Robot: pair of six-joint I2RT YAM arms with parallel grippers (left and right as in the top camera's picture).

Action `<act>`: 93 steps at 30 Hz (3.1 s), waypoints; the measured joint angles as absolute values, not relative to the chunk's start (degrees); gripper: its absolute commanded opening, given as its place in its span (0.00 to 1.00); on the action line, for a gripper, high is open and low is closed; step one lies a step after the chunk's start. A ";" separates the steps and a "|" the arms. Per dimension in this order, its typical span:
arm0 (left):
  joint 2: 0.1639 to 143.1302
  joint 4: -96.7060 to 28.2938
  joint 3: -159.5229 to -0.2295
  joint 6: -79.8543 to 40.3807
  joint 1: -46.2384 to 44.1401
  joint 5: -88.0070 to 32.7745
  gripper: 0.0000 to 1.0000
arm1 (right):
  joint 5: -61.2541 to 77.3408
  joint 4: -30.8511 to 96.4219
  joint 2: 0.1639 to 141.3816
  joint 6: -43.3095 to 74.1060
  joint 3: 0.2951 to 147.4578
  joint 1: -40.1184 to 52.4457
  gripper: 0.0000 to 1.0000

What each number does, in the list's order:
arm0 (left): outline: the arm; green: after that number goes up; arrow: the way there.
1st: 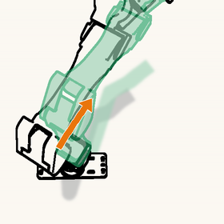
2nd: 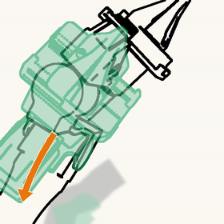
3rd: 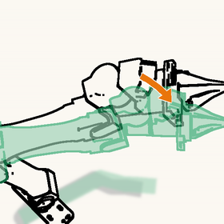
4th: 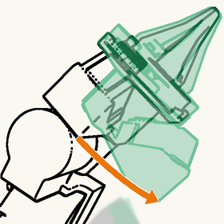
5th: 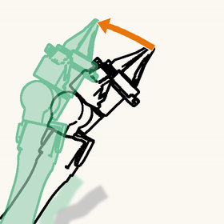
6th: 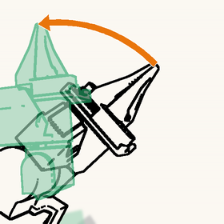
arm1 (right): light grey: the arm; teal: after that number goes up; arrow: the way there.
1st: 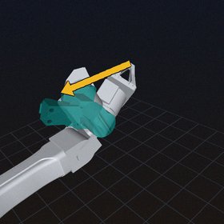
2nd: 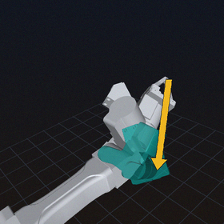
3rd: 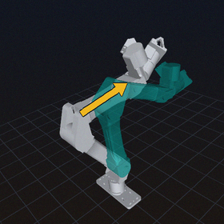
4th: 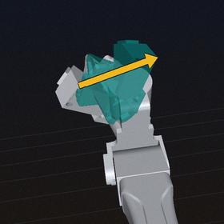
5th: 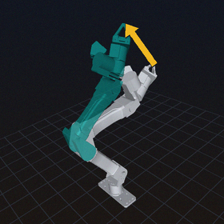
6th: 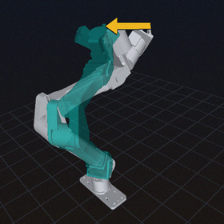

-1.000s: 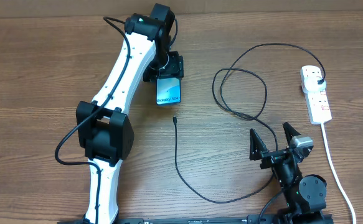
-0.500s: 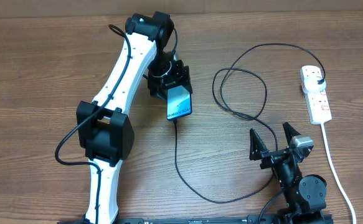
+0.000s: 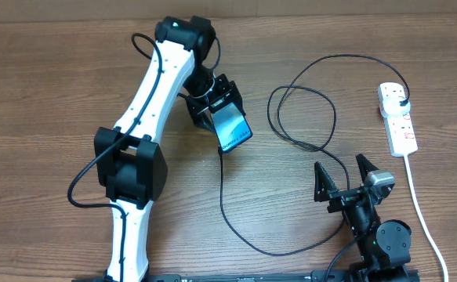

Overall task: Plug charger to phone and switch on socket
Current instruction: 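Grasp the phone's top edge with the left gripper and tilt it up, then move the right gripper to the raised phone and grip its side edge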

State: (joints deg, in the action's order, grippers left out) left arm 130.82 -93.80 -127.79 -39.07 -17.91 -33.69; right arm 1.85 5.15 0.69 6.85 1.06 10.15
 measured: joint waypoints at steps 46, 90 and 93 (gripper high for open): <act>130.82 -94.80 -127.79 -40.62 -13.21 -33.61 0.04 | 3.11 4.69 0.69 8.58 1.06 10.17 1.00; 130.82 -81.43 -127.79 -53.67 -18.81 -23.79 0.04 | 25.19 -3.09 43.44 43.68 18.74 16.84 0.99; 130.82 -81.52 -127.79 -53.95 -18.79 -23.99 0.04 | 22.63 -3.79 52.27 42.26 23.44 19.29 1.00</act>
